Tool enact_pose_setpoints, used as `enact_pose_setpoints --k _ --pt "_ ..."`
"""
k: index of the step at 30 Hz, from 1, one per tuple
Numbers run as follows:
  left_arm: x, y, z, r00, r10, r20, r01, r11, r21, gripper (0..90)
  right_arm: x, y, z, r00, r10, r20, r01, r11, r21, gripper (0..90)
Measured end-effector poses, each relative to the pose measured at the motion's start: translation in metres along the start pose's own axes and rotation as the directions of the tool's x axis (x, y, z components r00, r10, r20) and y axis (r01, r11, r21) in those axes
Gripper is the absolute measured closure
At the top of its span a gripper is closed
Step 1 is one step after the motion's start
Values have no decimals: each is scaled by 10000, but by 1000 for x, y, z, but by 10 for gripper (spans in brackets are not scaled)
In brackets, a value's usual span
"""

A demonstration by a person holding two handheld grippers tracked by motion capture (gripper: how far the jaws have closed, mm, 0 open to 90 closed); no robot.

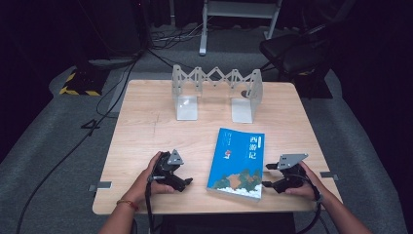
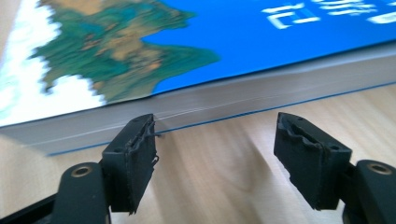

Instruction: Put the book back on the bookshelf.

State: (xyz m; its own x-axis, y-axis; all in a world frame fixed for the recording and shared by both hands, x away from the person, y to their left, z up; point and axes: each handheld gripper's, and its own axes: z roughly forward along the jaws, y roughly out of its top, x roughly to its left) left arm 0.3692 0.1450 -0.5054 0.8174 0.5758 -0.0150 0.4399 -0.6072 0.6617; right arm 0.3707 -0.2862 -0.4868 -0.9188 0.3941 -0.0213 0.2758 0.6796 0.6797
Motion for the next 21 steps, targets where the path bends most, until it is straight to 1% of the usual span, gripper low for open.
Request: enact_pose_setpoints --k 2,6,10,12,14,17,19,20,21 --pt "0 0 0 10000 -3 -1 3 10000 1 5 1 1 0 9999 -59 105 58 10000 58 301" --pt "0 0 0 10000 6 -5 -6 10000 0 5 2 1 0 10000 -23 96 22 10000 57 300" --pt "0 0 0 10000 11 5 -11 10000 -1 5 1 2 -3 10000 35 92 -34 9999 -156 300" --pt "0 0 0 10000 3 -5 -3 10000 7 5 1 2 -6 9999 137 47 -135 9993 -349 300" --pt "0 0 0 10000 2 -12 -2 10000 40 6 0 4 -9 9993 360 -37 -362 9973 -635 300" --pt "-1 1 -2 10000 -59 -52 59 9999 131 13 1 6 -10 9994 342 30 -339 9971 -674 300" --pt "-4 2 -4 10000 -51 -54 52 9998 176 50 1 6 -11 9991 427 53 -422 9965 -727 300" --pt "-6 2 -5 10000 -39 -49 40 9999 147 89 1 7 -12 9987 507 22 -504 9953 -828 301" --pt "-8 3 -6 10000 45 28 -45 9999 130 200 1 8 -13 9985 542 23 -538 9943 -921 301"
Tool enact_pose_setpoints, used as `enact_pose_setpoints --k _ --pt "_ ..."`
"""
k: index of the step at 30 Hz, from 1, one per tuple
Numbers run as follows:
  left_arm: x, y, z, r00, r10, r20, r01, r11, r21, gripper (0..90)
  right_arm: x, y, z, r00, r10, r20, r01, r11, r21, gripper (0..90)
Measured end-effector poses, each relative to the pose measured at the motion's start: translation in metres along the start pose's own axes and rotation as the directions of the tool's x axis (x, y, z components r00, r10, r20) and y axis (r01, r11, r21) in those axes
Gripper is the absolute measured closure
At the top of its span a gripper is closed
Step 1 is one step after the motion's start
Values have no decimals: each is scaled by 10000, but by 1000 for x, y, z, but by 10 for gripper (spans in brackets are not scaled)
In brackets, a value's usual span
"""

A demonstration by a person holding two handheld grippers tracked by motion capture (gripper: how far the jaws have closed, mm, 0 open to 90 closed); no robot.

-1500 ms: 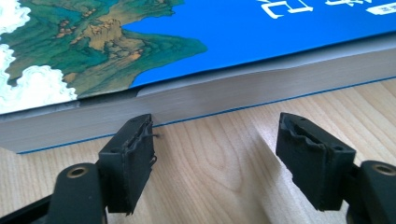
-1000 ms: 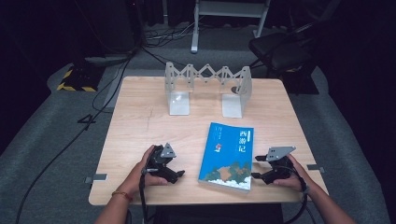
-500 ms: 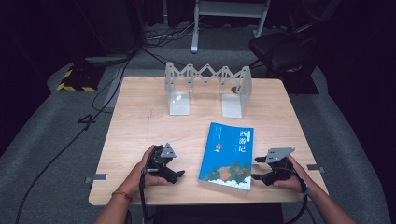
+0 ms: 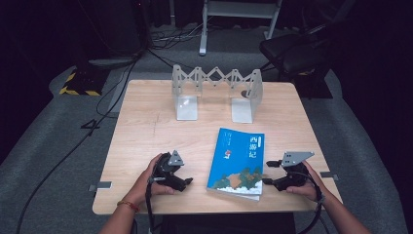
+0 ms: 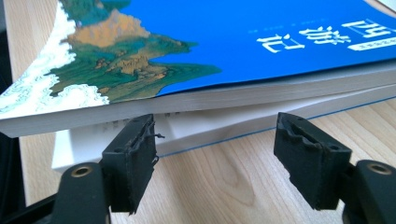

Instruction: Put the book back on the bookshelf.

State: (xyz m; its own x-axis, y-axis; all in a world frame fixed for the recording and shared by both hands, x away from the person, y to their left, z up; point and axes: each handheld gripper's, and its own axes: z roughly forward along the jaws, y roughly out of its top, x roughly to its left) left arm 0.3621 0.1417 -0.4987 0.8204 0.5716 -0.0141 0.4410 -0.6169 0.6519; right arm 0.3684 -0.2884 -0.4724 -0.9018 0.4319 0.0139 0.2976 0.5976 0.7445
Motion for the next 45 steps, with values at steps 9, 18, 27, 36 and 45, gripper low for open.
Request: enact_pose_setpoints --k 9,18,27,36,45 --pt "-36 28 -14 9962 728 469 -679 9928 -987 170 7 2 4 9994 -123 -314 132 9995 290 321" --pt "-93 70 -8 9656 2358 1092 -2179 9637 -1540 190 15 13 1 9998 -65 -209 61 9998 -213 310" --pt "-123 90 22 9549 2594 1445 -2405 9611 -1358 207 18 24 -3 9994 343 79 -335 9956 -871 308" --pt "-128 95 33 9723 2290 467 -2202 9646 -1447 411 18 33 -1 9979 607 221 -578 9915 -1165 299" --pt "-114 91 17 9576 2831 538 -2683 9439 -1926 723 16 32 -3 9974 687 239 -645 9875 -1435 294"
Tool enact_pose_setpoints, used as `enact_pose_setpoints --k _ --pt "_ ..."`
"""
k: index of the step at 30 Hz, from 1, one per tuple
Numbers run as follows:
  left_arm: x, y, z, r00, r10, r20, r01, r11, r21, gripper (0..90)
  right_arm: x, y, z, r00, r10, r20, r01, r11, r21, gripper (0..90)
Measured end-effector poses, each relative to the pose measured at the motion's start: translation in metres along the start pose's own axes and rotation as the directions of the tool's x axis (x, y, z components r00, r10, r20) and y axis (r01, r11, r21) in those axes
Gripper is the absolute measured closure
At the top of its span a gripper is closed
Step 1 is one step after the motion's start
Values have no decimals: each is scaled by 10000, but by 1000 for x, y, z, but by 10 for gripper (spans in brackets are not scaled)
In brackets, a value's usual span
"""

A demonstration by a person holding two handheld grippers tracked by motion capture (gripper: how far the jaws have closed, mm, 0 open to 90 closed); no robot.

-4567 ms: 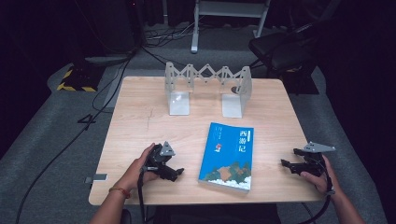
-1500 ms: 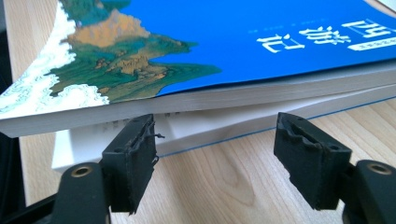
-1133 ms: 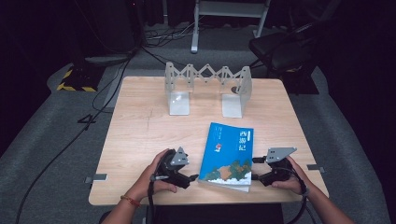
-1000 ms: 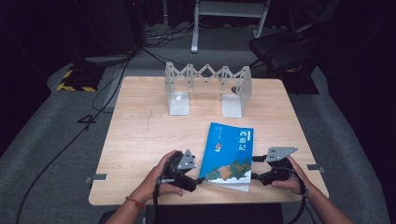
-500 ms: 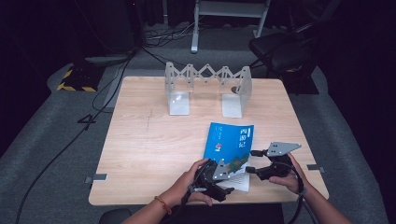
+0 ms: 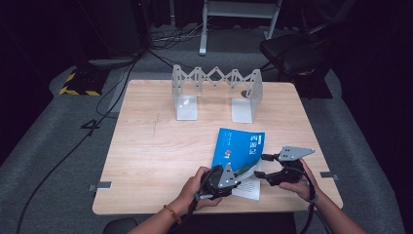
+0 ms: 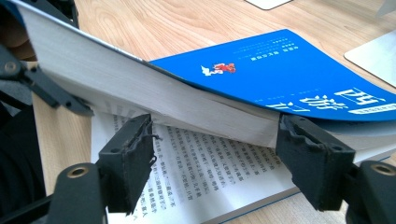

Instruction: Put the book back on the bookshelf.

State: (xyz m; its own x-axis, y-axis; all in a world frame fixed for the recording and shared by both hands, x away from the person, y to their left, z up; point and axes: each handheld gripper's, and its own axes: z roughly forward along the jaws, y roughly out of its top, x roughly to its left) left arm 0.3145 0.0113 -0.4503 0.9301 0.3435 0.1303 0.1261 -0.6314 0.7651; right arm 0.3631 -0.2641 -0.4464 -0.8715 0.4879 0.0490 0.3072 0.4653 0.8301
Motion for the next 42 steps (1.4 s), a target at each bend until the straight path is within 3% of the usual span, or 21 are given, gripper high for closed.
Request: enact_pose_setpoints --k 3,7,12,16,18,21,24,28,29,31,33,34,36,38,39,42 --pt "5 -6 -7 9999 134 34 -134 9999 103 735 0 -1 -2 9998 -125 -177 126 9999 1 293" --pt "18 -24 -23 9997 -248 77 249 9997 -67 744 5 3 -8 9957 -885 -289 881 9960 -151 294" --pt "29 -38 -39 9989 -450 -114 450 9990 -22 740 8 19 -11 9892 -1433 -294 1414 9882 -585 285" --pt "33 -44 -45 9989 -428 -213 429 9991 33 735 8 31 1 9758 -2162 -342 2138 9749 -625 277" --pt "36 -47 -48 9984 -528 -186 528 9986 10 729 6 34 10 9744 -2076 -861 2019 9769 -706 274" --pt "41 -51 -51 9978 -652 -115 651 9978 -79 723 5 33 26 9628 -2456 -1128 2429 9693 -376 268" --pt "44 -54 -53 9978 -663 -66 662 9978 -102 720 2 28 39 9436 -3105 -1151 3141 9493 142 274" --pt "50 -57 -57 9974 -715 -27 715 9974 -87 718 -7 20 52 9390 -3365 -709 3415 9368 757 317" --pt "53 -58 -59 9970 -769 -34 768 9970 -134 716 -10 17 55 9335 -3577 -233 3583 9291 914 327" --pt "56 -60 -60 9966 -818 15 818 9966 -130 713 -14 12 59 9270 -3751 15 3730 9221 1032 363" --pt "60 -62 -61 9965 -832 8 833 9964 -158 708 -16 8 61 9218 -3874 116 3847 9181 950 466" --pt "60 -62 -61 9965 -832 8 833 9964 -158 709 -16 8 61 9218 -3874 116 3847 9181 950 466" --pt "67 -63 -65 9951 -981 -100 978 9948 -286 711 -17 6 59 9220 -3860 295 3841 9217 539 552" --pt "73 -62 -66 9955 -904 -278 898 9957 -229 705 -11 10 59 8968 -4386 581 4356 8983 584 618" --pt "76 -62 -66 9957 -840 -397 835 9964 -128 702 -8 12 60 8903 -4505 669 4465 8923 661 628" --pt "86 -61 -67 9933 -864 -766 877 9961 131 677 -3 14 64 8862 -4547 890 4490 8902 779 658"
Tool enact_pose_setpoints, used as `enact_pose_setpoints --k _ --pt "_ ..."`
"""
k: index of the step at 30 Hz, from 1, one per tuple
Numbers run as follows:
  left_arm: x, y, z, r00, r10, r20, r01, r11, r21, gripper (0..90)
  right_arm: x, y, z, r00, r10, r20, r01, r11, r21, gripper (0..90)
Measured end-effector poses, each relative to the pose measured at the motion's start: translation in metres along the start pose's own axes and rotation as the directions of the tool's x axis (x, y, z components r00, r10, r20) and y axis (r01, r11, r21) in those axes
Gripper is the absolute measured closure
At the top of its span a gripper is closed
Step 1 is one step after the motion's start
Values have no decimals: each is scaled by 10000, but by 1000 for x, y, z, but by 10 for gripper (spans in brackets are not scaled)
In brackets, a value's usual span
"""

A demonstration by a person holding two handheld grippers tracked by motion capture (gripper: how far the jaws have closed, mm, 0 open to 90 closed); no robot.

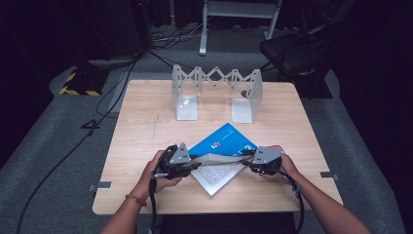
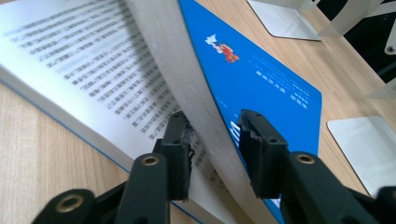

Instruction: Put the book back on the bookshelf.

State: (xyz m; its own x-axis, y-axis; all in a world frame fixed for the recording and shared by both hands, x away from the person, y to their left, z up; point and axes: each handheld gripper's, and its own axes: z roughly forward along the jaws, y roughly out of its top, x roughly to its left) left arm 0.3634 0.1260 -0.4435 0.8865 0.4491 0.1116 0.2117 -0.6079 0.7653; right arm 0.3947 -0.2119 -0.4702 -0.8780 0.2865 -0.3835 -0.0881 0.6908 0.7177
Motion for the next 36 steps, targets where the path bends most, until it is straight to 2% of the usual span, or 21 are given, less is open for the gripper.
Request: enact_pose_setpoints --k 3,5,6,7,8,11,13,15,16,17,18,20,22,25,27,28,30,32,34,35,36 --pt "3 2 0 9992 -198 -361 206 9996 210 635 1 5 2 9999 34 108 -35 9999 155 678" --pt "-2 4 0 9989 -12 -478 26 9996 293 541 1 7 2 9999 61 122 -63 9998 186 680" --pt "-15 9 3 9970 218 -749 -190 9991 377 474 0 14 2 9998 -94 187 86 9992 391 683" --pt "-15 9 3 9970 218 -749 -190 9991 377 447 0 14 2 9998 -94 187 86 9992 391 683" --pt "-21 13 4 9967 347 -738 -327 9991 283 447 0 17 2 9997 -154 184 145 9989 453 684" --pt "-32 22 6 9962 337 -798 -320 9992 227 366 0 21 3 9998 -150 153 139 9978 655 684" --pt "-37 29 9 9954 325 -903 -296 9990 337 344 1 25 3 9997 -152 208 135 9968 786 685" --pt "-39 34 15 9914 336 -1266 -256 9976 639 335 2 27 2 9996 -174 217 154 9961 873 686" --pt "-39 35 16 9929 324 -1144 -267 9983 515 361 2 32 3 9995 -267 156 250 9944 1028 690" --pt "-39 35 16 9929 324 -1144 -267 9983 515 432 2 32 3 9995 -267 156 250 9944 1028 690" --pt "-38 34 17 9925 381 -1158 -331 9984 448 432 3 33 3 9996 -256 141 239 9938 1081 691" --pt "-37 31 17 9915 530 -1187 -492 9982 344 580 5 36 3 9995 -307 118 291 9928 1159 691" --pt "-35 28 16 9912 724 -1106 -689 9970 352 652 6 36 4 9996 -290 65 280 9926 1182 685" --pt "-34 23 15 9919 941 -850 -904 9948 472 696 3 34 4 9995 -184 -271 207 9957 907 638" --pt "-33 19 14 9921 970 -800 -936 9946 448 710 -3 28 2 9979 -135 -637 167 9986 497 579" --pt "-33 19 14 9921 970 -800 -936 9946 448 713 -7 24 2 9978 -192 -630 230 9979 599 543" --pt "-29 13 10 9937 897 -671 -877 9956 328 713 -18 10 3 9988 -89 -476 124 9971 751 556" --pt "-24 10 8 9953 808 -530 -793 9964 293 712 -24 0 3 9982 -263 -537 296 9977 617 613" --pt "-22 9 8 9960 760 -475 -746 9967 314 706 -21 -2 2 9928 -1075 -522 1103 9924 542 668" --pt "-21 9 7 9963 721 -470 -706 9970 323 706 -21 -2 2 9928 -1075 -522 1103 9924 542 668" --pt "-17 9 5 9968 636 -494 -623 9976 287 700 -18 2 2 9906 -1321 -369 1342 9889 639 687"
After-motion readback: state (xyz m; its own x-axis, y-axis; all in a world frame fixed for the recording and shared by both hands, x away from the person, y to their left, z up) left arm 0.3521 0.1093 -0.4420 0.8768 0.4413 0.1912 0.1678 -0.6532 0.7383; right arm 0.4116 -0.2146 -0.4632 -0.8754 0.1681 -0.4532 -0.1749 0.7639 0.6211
